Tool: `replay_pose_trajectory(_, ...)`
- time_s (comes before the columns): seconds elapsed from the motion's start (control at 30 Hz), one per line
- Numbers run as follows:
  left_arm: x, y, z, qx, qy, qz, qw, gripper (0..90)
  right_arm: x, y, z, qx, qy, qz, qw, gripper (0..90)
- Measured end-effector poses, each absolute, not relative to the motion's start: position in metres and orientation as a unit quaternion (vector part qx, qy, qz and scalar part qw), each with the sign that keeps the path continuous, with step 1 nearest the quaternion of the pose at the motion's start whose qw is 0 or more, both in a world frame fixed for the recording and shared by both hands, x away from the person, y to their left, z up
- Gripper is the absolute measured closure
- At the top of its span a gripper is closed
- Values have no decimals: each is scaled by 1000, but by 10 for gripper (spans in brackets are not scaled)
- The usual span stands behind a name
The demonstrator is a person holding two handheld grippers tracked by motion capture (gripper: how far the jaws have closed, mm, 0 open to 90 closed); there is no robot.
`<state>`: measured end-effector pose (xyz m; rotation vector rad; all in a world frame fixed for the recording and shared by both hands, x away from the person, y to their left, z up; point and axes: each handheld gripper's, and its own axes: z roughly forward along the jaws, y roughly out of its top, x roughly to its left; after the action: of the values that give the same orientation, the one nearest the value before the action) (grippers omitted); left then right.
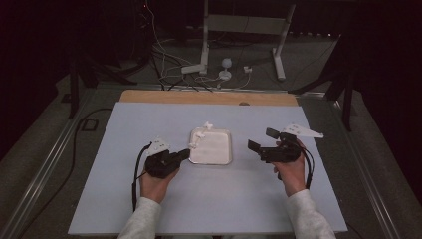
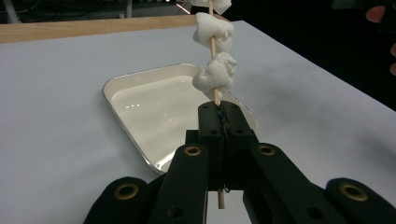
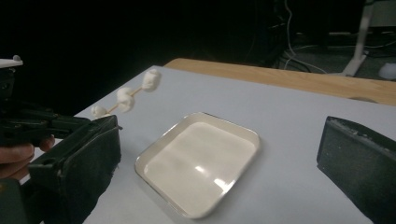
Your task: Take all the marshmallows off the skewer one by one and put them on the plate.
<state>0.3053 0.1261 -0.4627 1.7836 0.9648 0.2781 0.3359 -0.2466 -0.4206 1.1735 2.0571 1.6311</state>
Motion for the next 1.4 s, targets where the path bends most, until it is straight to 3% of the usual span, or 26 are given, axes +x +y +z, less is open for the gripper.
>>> replay_pose_trajectory(0.2, 305, 123, -463, 747, 397, 115, 521, 900, 348, -223, -415, 393, 729, 549, 115, 7)
replay_pose_trajectory(0.57, 303, 117, -464, 753, 382, 121, 522, 900, 370, -188, -415, 405, 731, 545, 67, 187)
replay_pose_trajectory(1.17, 298, 111, -464, 753, 343, 124, 547, 900, 392, -162, -425, 415, 720, 553, -52, 674)
replay_pose_trajectory(1.27, 298, 111, -465, 755, 339, 126, 546, 900, 393, -163, -423, 415, 714, 560, -62, 737)
replay_pose_trajectory(1.4, 298, 113, -466, 759, 328, 136, 545, 900, 392, -162, -419, 407, 716, 564, -60, 754)
